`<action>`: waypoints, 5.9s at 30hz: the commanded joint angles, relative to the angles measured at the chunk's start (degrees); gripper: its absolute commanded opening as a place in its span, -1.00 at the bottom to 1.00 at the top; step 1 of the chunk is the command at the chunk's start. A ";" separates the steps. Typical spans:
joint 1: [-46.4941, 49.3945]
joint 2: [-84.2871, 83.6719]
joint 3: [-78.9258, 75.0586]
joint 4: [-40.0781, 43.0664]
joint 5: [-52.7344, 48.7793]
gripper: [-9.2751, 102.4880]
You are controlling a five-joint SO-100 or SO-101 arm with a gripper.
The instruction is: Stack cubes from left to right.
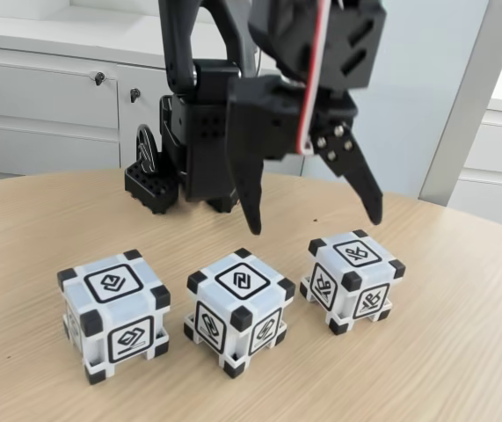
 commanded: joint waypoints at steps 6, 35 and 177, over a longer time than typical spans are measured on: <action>-0.62 10.37 -0.62 -2.55 4.04 -0.13; -0.70 -2.29 -0.62 -12.92 -3.69 -0.10; 39.55 24.26 -0.88 3.87 48.69 -0.84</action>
